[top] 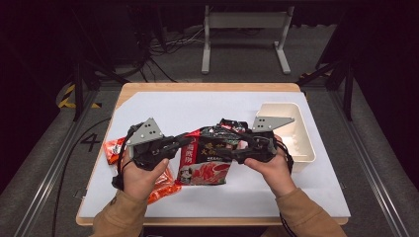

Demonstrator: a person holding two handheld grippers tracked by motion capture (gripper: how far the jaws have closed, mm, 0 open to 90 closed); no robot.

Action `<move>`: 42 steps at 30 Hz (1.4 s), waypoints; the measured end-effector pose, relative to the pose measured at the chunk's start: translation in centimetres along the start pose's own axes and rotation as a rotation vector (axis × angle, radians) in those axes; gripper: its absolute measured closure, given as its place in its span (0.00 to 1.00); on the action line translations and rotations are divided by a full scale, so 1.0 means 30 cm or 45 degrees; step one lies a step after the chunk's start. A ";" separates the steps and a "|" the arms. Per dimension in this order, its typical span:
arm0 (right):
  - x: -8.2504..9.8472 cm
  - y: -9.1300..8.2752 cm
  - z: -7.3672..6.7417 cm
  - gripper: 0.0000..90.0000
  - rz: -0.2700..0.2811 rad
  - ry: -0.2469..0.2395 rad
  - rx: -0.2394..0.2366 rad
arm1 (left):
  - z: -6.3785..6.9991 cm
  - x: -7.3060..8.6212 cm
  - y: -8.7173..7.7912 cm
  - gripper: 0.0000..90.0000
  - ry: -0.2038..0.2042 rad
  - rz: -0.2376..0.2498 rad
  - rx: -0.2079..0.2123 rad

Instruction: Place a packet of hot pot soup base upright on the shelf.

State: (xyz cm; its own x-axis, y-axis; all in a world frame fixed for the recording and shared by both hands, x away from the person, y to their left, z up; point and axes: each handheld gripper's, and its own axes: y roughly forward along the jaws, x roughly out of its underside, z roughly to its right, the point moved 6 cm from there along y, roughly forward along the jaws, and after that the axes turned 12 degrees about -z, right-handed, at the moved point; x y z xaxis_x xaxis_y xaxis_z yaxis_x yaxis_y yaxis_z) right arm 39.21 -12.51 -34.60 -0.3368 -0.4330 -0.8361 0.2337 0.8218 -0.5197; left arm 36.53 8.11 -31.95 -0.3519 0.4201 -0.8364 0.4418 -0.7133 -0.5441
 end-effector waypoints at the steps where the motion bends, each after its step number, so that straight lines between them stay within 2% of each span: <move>1: 0.000 0.007 0.001 0.49 -0.004 0.003 -0.006 | 0.000 0.000 0.000 0.97 0.000 -0.001 0.001; 5: 0.007 0.031 -0.001 0.50 -0.028 0.003 -0.022 | 0.001 0.000 0.000 0.97 0.001 0.004 -0.002; 10: 0.010 0.051 -0.005 0.54 -0.045 -0.036 -0.008 | 0.011 0.000 0.005 0.97 -0.005 0.000 0.008; 13: 0.011 0.058 -0.008 0.63 -0.062 -0.053 -0.037 | 0.014 0.000 0.008 0.97 -0.003 0.000 0.019; 15: 0.012 0.058 -0.010 0.71 -0.089 -0.064 -0.032 | 0.013 0.001 0.008 0.97 -0.003 0.000 0.025; 18: 0.010 0.053 -0.011 0.75 -0.115 -0.068 -0.043 | 0.016 0.000 0.006 0.97 0.000 0.003 0.023; 21: 0.002 0.048 -0.010 0.80 -0.138 -0.095 -0.029 | 0.018 -0.002 0.004 0.97 0.000 0.008 0.017; 23: -0.007 0.046 -0.007 0.83 -0.154 -0.144 -0.021 | 0.014 -0.001 0.003 0.97 -0.002 0.004 0.013; 24: -0.007 0.046 -0.007 0.83 -0.154 -0.144 -0.021 | 0.014 -0.001 0.003 0.97 -0.002 0.004 0.013; 26: -0.017 0.041 -0.009 0.87 -0.177 -0.181 0.008 | 0.004 0.001 0.003 0.96 -0.015 0.010 0.020; 31: -0.040 0.028 -0.013 0.93 -0.181 -0.211 0.022 | -0.002 -0.002 -0.005 0.94 -0.002 0.020 0.021; 33: -0.050 0.021 -0.008 0.94 -0.179 -0.216 0.018 | -0.009 -0.004 -0.007 0.87 -0.028 0.032 0.027; 35: -0.056 0.016 -0.006 0.94 -0.186 -0.225 0.027 | -0.021 -0.003 -0.006 0.64 -0.042 0.040 0.023; 36: -0.070 0.000 -0.002 0.95 -0.199 -0.249 0.052 | -0.040 0.002 -0.008 0.57 -0.073 0.047 0.045; 40: -0.094 -0.036 0.015 0.95 -0.194 -0.263 0.088 | -0.067 0.013 -0.008 0.46 -0.071 0.024 0.019; 42: -0.101 -0.047 0.022 0.95 -0.191 -0.270 0.100 | -0.073 0.016 -0.011 0.44 -0.069 0.025 0.011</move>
State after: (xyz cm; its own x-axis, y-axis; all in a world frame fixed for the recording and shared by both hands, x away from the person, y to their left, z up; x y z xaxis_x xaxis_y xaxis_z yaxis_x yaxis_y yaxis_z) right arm 40.52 -12.60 -31.45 -0.1762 -0.6227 -0.7623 0.2686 0.7146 -0.6459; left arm 38.03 9.77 -32.33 -0.3871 0.3752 -0.8422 0.4423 -0.7259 -0.5267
